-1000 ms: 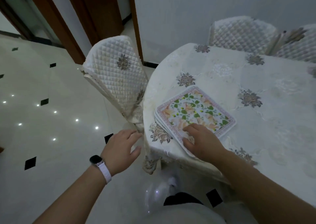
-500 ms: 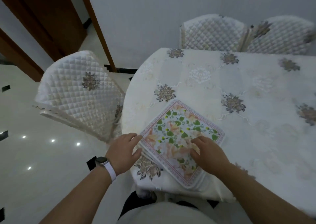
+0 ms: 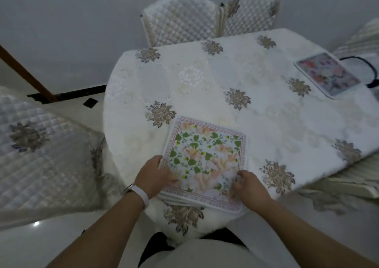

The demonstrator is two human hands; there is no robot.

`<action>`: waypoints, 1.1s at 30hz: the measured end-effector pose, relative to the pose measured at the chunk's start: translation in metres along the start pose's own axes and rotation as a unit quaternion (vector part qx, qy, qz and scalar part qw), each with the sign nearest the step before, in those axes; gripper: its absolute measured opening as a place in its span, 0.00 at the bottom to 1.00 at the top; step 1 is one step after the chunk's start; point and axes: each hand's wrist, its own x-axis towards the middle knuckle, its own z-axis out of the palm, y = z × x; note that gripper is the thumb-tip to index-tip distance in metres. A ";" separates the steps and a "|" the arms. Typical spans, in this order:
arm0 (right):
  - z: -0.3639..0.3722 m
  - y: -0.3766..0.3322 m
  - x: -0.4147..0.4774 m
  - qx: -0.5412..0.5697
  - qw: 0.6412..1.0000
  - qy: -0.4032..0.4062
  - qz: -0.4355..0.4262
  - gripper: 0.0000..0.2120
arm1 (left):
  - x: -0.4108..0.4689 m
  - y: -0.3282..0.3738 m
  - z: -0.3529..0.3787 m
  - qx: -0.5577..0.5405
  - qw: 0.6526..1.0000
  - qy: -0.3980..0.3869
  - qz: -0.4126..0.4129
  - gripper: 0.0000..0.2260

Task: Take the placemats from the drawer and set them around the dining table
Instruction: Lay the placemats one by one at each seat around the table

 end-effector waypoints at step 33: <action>0.027 -0.006 -0.042 0.402 0.891 0.117 0.175 0.12 | 0.004 -0.007 0.024 -0.110 0.991 -0.062 0.033 0.09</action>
